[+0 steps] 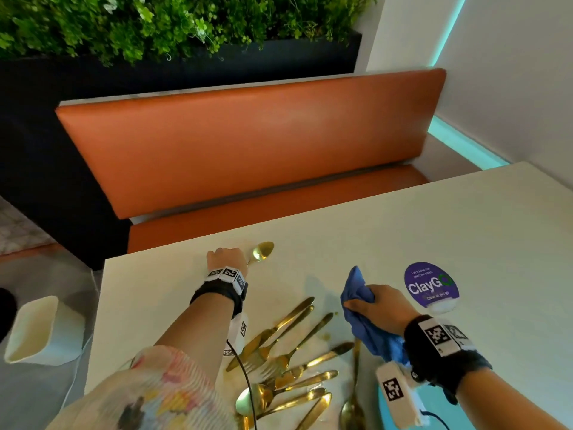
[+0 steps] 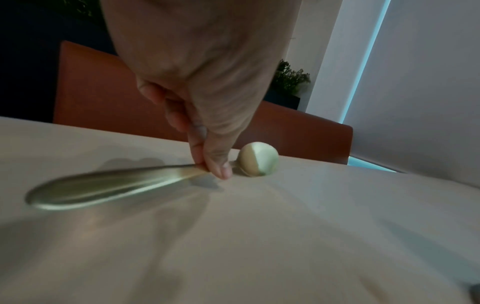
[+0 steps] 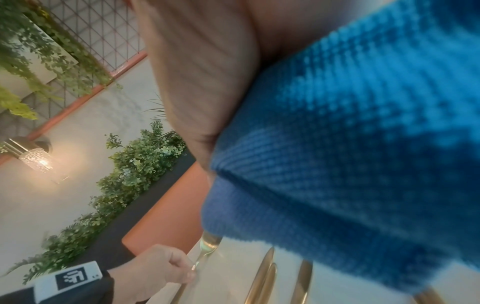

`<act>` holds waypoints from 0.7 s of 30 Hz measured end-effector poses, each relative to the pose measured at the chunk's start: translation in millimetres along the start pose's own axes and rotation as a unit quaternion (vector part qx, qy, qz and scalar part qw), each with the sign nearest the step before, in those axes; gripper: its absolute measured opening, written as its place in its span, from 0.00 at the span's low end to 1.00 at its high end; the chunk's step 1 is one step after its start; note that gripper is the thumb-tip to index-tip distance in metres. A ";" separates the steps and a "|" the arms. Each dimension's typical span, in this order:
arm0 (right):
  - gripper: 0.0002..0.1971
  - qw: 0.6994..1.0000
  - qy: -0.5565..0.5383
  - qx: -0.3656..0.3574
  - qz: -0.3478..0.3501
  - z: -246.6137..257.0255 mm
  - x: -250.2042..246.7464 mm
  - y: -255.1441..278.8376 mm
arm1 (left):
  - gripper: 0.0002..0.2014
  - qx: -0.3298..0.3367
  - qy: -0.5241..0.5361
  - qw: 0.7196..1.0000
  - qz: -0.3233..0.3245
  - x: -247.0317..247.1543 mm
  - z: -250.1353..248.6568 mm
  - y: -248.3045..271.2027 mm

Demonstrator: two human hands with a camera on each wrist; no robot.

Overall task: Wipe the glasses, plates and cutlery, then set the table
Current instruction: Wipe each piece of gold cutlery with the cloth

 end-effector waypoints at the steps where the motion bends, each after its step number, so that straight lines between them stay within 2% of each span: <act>1: 0.11 1.000 0.001 0.002 -0.004 -1.9 -0.3 0.2 | 0.10 0.006 -0.012 1.000 -0.001 2.7 0.1 -3.2; 6: 0.16 1.000 -0.010 0.014 -0.020 -8.1 -1.5 4.8 | 0.10 0.037 -0.054 0.998 -0.022 15.2 0.4 -12.9; 9: 0.17 0.999 -0.014 0.018 -0.028 -12.2 -1.0 7.4 | 0.10 0.060 -0.055 0.995 -0.063 14.6 -4.6 -9.3; 11: 0.16 0.999 -0.023 0.021 -0.031 -14.9 -0.7 7.8 | 0.10 0.094 -0.042 0.990 -0.094 9.9 -13.7 -1.2; 13: 0.16 0.998 -0.038 0.025 -0.033 -17.1 -1.1 8.2 | 0.11 0.143 -0.005 0.985 -0.098 6.3 -29.8 9.9; 14: 0.16 0.998 -0.048 0.023 -0.033 -18.0 -1.3 9.1 | 0.11 0.163 0.027 0.983 -0.074 6.6 -39.3 16.3; 16: 0.16 0.997 -0.069 0.019 -0.031 -18.8 -1.7 11.7 | 0.11 0.186 0.066 0.980 0.031 11.8 -59.6 32.1; 18: 0.18 0.995 -0.089 0.018 -0.030 -19.7 -2.0 14.3 | 0.18 0.187 0.050 0.973 0.126 22.2 -75.4 48.8; 19: 0.19 0.994 -0.101 0.017 -0.030 -20.5 -1.9 15.7 | 0.20 0.180 0.047 0.972 0.146 29.0 -80.6 55.5; 21: 0.19 0.991 -0.128 0.016 -0.028 -23.3 -1.7 18.2 | 0.21 0.168 0.045 0.975 0.140 41.4 -85.9 65.3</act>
Point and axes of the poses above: each hand's wrist, its own y-axis away from the middle knuckle, its own x-axis out of the palm, z = x × y, the point moved 1 cm from there along -y, towards the middle knuckle, and after that the axes turned 13 degrees about x, right-handed, at the moved point
